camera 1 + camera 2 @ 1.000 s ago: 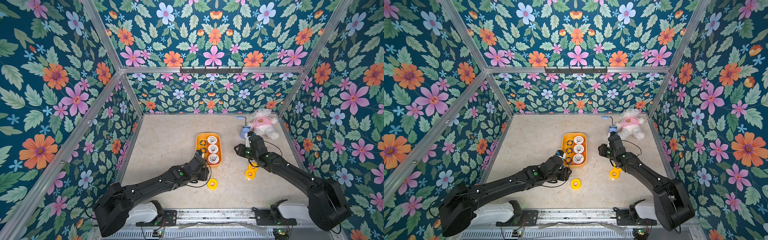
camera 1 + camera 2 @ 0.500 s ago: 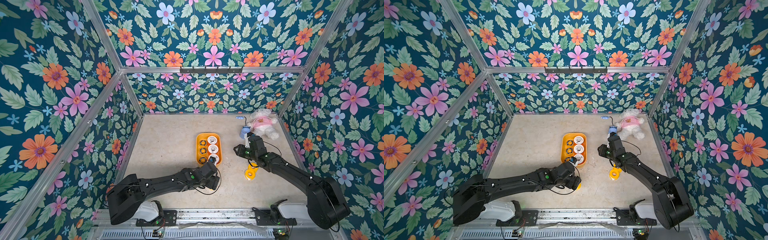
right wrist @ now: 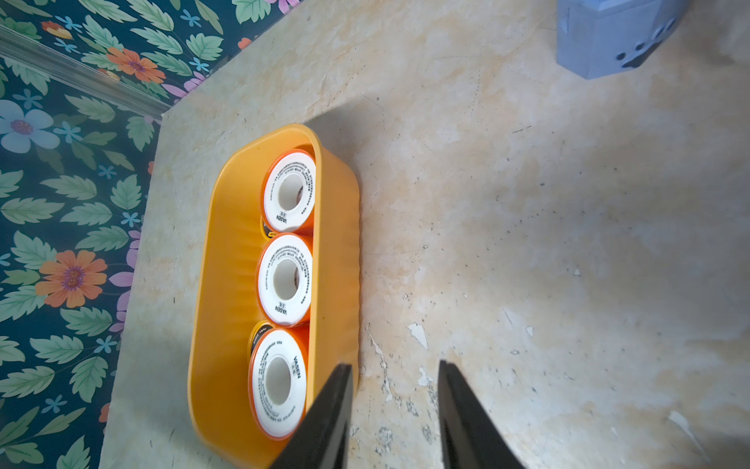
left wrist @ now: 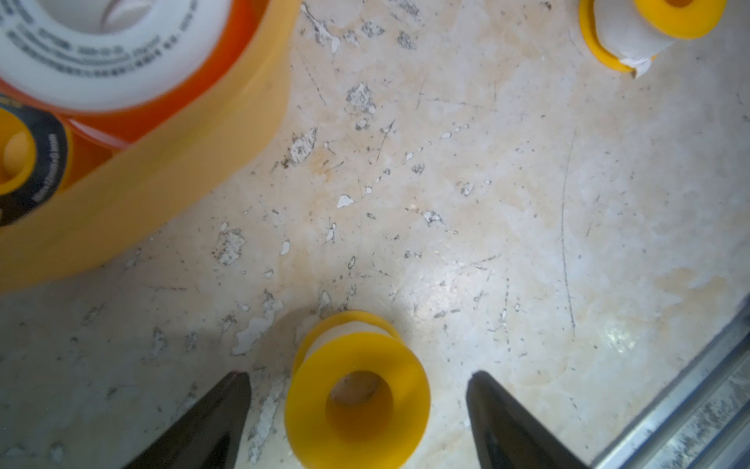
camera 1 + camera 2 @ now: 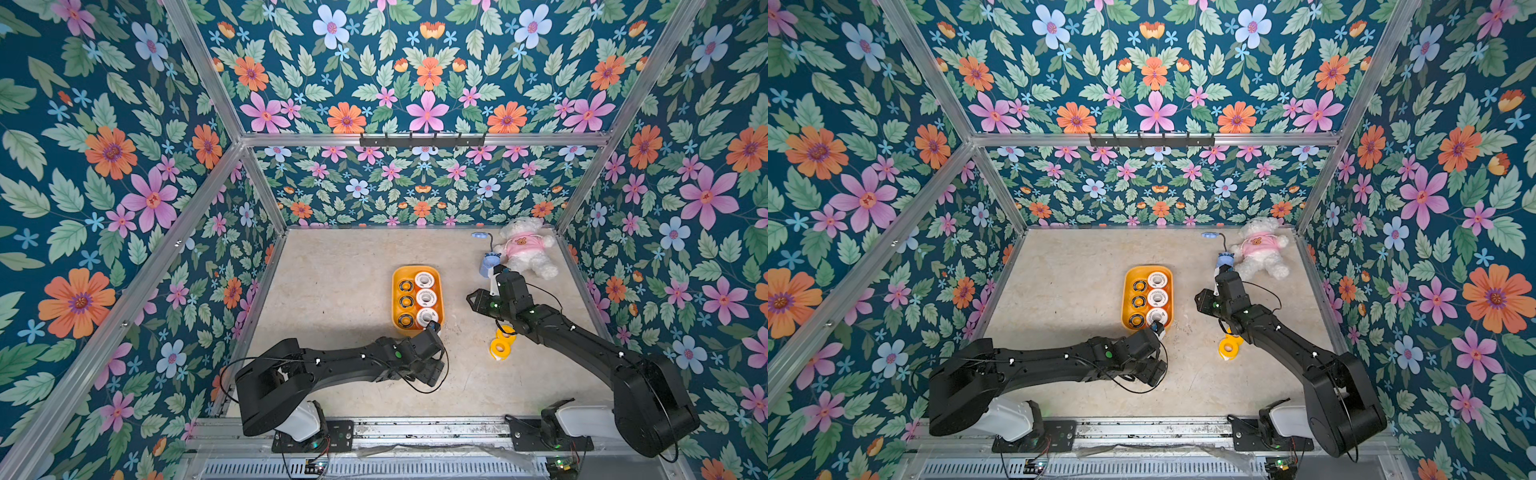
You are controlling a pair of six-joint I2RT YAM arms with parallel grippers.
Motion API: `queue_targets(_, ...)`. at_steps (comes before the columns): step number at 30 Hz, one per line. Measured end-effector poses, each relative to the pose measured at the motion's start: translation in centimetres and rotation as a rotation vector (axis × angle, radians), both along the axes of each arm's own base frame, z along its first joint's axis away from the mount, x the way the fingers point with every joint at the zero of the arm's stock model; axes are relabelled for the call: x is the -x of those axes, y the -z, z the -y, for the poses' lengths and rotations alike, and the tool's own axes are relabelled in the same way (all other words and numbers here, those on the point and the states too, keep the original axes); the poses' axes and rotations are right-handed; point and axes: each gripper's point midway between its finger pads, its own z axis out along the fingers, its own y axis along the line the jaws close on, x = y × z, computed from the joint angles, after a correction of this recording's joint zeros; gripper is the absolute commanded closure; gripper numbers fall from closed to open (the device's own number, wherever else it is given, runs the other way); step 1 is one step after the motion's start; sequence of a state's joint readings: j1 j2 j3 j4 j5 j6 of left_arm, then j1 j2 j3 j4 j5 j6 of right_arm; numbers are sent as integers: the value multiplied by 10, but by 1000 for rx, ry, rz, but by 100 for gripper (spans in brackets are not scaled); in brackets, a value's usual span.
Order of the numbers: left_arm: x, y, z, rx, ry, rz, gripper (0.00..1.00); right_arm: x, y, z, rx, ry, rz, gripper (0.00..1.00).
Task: Put the sealing tape into the storage box
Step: Pick up the sealing tape at the center of the board.
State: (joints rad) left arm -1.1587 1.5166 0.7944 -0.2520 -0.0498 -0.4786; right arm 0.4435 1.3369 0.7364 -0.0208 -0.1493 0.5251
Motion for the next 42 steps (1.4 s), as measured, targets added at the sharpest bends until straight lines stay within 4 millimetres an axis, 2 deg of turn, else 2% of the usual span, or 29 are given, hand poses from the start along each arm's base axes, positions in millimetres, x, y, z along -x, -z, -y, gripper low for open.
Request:
queue_targets(14, 3, 14, -2, -56, 14, -15, 23, -1, 3, -1, 1, -3, -8, 59)
queue_targets(23, 3, 16, -1, -65, 15, -16, 41, -1, 4, -2, 2, -6, -14, 58)
queue_targets(26, 1, 11, 2, -47, 13, -6, 41, -1, 4, -2, 1, -8, -15, 58)
queue_targets(31, 0, 3, -4, -53, 4, 11, 40, 0, 6, -8, -13, -35, -29, 58)
queue_targets(35, -4, -12, -4, -36, -9, 37, 39, 0, 8, -16, -32, -76, -44, 58)
queue_targets(39, -14, -29, -3, -20, -35, 58, 38, -4, 6, -29, -59, -120, -51, 58)
queue_targets(42, -28, -45, -7, 5, -82, 74, 38, -10, 3, -39, -77, -149, -51, 58)
